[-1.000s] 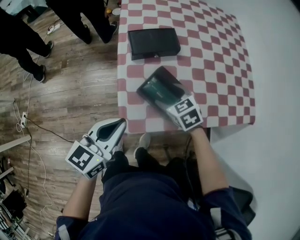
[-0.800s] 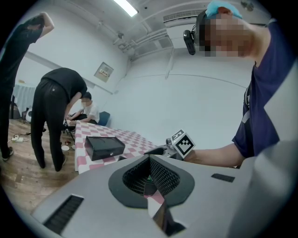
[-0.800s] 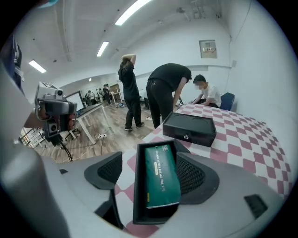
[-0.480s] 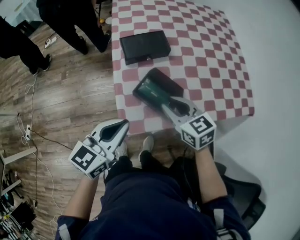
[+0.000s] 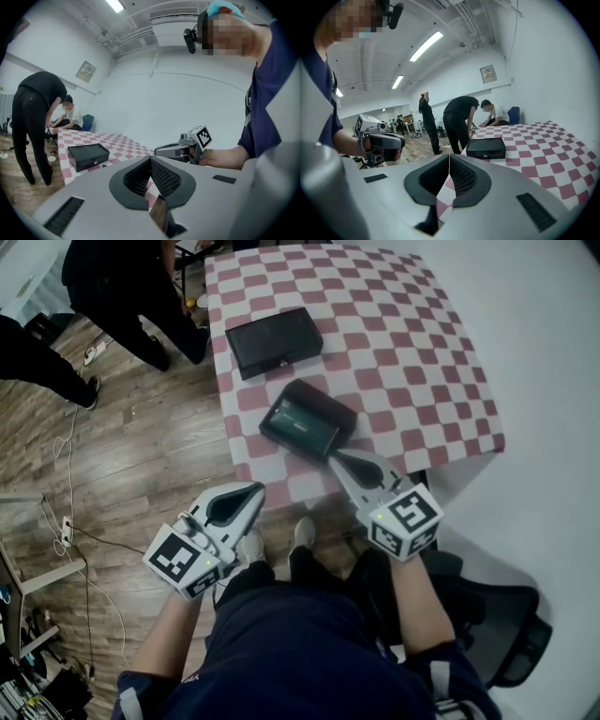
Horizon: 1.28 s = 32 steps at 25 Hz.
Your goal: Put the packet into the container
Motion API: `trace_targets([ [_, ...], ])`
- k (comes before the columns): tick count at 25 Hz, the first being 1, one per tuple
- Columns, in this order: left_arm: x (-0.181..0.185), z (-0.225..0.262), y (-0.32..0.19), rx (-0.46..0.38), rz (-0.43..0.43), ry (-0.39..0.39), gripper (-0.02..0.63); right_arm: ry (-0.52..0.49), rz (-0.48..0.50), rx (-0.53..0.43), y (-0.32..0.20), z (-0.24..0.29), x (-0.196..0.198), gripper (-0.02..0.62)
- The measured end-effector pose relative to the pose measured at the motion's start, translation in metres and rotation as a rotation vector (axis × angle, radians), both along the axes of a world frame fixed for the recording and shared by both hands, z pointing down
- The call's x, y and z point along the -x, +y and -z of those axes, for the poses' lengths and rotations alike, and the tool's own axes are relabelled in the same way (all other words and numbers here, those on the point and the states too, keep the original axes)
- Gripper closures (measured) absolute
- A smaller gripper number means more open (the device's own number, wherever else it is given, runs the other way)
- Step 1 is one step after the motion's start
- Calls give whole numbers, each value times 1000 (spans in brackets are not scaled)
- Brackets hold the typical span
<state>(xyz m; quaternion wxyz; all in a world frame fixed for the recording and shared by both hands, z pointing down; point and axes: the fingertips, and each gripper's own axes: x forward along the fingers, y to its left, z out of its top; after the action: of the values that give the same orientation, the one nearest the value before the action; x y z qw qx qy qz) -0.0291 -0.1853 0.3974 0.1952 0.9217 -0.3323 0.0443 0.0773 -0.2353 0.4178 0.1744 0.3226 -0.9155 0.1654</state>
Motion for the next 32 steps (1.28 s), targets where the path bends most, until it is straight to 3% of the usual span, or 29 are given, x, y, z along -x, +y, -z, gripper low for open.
trace_targets([
  [20,7,25,27,-56,-67,11,583,-5,-97,-19,58,13,5,578],
  [32,10,29,35,-63,-72,8,582,18,-89,2,65,5,8,580],
])
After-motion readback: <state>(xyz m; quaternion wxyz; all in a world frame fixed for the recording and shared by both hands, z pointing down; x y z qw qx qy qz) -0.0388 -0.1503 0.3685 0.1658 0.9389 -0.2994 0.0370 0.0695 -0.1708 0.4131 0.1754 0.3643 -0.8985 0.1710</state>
